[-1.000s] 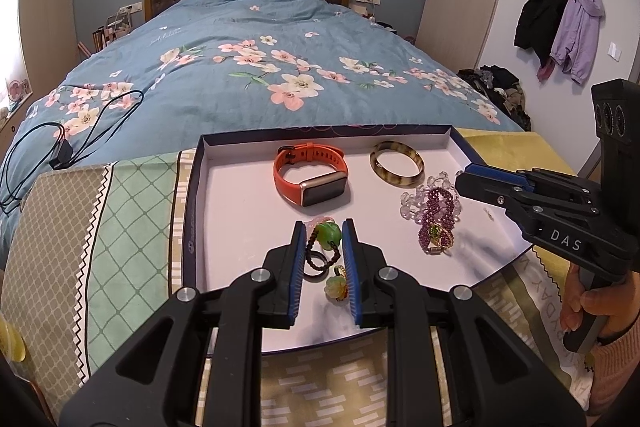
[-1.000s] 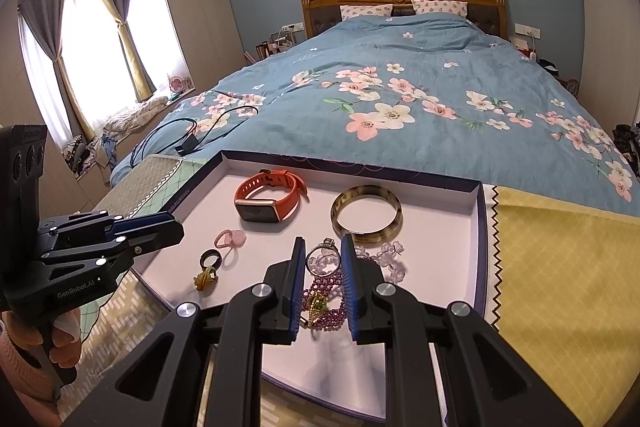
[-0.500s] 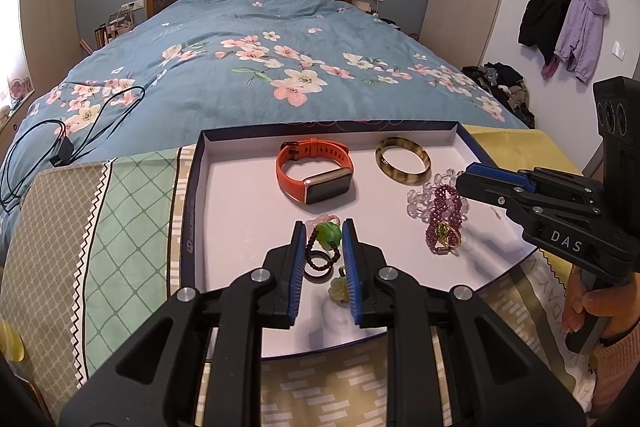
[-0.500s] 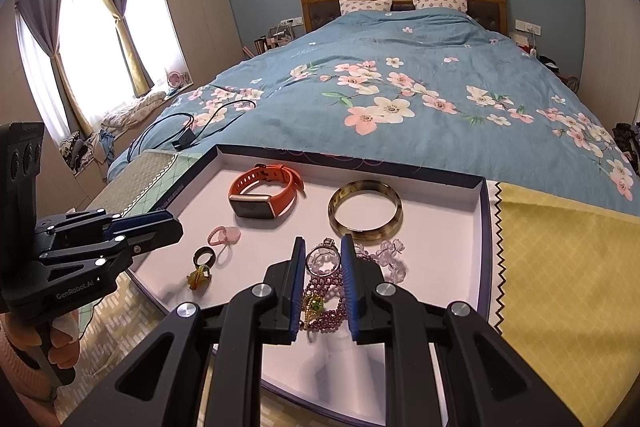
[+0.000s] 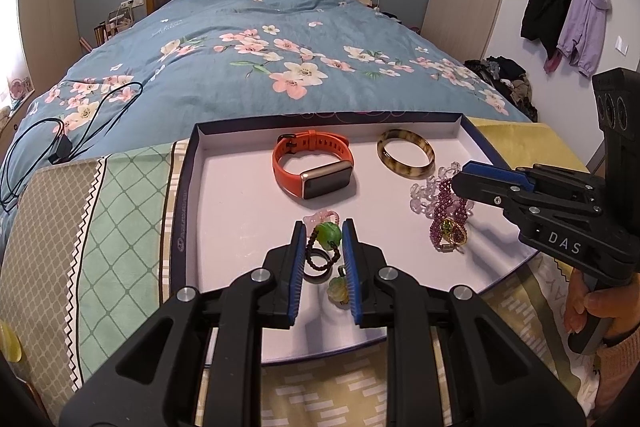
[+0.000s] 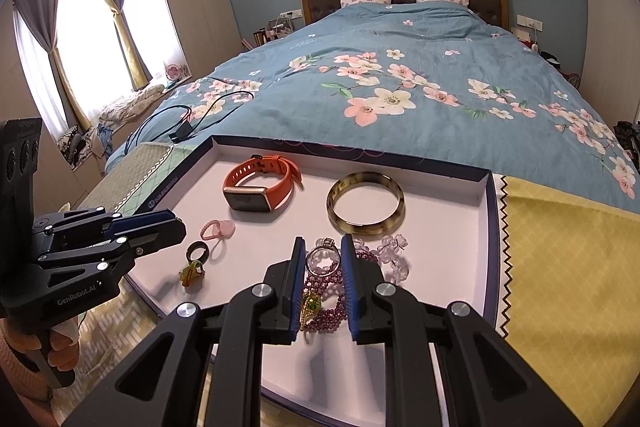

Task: Organize jewelry
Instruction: 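Lower the green bead ring into the box with the left tool while the right tool lowers the silver ring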

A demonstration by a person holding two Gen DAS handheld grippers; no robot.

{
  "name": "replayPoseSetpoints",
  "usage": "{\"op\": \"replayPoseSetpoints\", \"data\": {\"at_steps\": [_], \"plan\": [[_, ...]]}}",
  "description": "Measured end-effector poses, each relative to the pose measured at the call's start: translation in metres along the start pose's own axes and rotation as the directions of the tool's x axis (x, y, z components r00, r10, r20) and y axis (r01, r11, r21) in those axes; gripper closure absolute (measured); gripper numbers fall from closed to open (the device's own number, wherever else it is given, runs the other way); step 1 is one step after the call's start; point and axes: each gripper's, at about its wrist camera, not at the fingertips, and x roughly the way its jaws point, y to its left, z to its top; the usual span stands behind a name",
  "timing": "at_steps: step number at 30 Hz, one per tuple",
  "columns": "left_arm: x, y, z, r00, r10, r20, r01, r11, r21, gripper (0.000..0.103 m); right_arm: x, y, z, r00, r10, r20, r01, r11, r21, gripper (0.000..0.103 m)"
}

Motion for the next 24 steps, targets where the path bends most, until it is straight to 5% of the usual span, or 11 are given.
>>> {"op": "replayPoseSetpoints", "data": {"at_steps": [24], "plan": [[0.016,0.003,-0.006,0.999,0.019,-0.026,-0.019,1.0,-0.008,0.083,0.013,-0.001,-0.002,0.999,-0.026,-0.046,0.026,1.0,0.009,0.086]]}}
